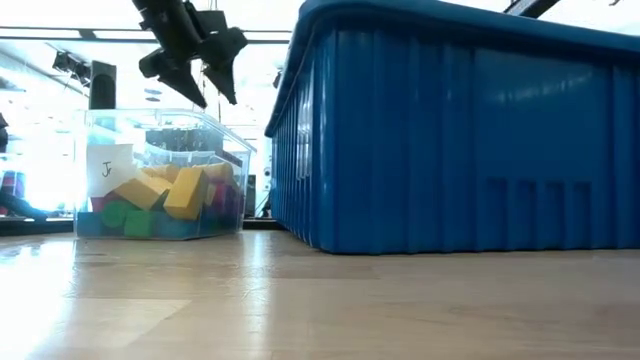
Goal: Sort blocks
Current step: Put the yellow block into the transparent bin
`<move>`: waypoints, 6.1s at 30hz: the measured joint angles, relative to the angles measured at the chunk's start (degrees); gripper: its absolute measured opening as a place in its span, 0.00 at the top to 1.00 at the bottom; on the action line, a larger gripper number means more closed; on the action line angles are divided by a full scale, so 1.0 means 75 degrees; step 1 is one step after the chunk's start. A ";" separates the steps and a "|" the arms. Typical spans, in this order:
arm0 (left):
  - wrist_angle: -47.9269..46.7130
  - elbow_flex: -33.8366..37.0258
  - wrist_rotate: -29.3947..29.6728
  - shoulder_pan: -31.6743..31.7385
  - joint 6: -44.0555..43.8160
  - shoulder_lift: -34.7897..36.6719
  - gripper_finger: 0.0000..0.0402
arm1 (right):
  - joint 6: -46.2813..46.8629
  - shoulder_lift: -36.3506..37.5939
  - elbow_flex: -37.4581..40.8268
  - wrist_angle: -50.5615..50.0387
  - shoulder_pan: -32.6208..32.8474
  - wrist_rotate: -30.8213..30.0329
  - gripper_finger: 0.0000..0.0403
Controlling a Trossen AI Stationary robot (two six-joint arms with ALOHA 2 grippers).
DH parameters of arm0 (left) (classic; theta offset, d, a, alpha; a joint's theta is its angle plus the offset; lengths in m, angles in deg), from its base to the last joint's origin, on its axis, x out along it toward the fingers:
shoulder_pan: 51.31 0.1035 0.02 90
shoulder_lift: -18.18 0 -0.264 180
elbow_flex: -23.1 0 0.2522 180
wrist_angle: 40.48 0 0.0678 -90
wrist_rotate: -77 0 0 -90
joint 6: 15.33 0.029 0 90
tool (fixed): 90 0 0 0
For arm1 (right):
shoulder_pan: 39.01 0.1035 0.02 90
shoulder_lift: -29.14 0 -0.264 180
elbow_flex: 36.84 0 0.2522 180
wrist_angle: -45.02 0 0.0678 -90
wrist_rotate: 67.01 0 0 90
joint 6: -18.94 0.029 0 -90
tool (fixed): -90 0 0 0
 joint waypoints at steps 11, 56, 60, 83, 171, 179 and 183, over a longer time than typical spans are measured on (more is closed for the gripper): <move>0.0884 -0.0001 -0.0138 -0.0467 0.0041 -0.0045 0.11 | 0.5936 0.0845 -0.0016 -0.0661 -0.0072 0.0837 0.87; 0.5193 -0.0196 -0.3052 -0.1057 0.5995 -0.0712 0.17 | 0.6017 0.1207 -0.0002 -0.1138 0.1929 0.5113 0.70; 0.6258 -0.0196 -0.3026 -0.1240 0.7725 -0.1018 0.17 | 0.6627 0.1763 -0.0005 -0.1122 0.2842 0.5852 0.70; 0.8065 -0.1433 -0.3033 -0.2077 0.9466 -0.3596 0.38 | 0.8201 0.1878 -0.0002 -0.0768 0.4978 0.5872 0.70; -0.2031 -0.0272 0.1243 -0.1235 -0.1581 -0.0892 0.62 | 0.6855 -0.2889 -0.0046 0.3638 -0.0352 -0.1578 0.43; -0.1383 -0.0272 0.1246 -0.1235 -0.0953 -0.0892 0.62 | 0.7096 -0.2327 0.0012 0.2566 0.0225 -0.1135 0.43; -0.1351 -0.0272 0.1246 -0.1235 -0.0953 -0.0892 0.62 | 0.7073 -0.1845 0.0016 0.2251 0.0590 -0.0293 0.43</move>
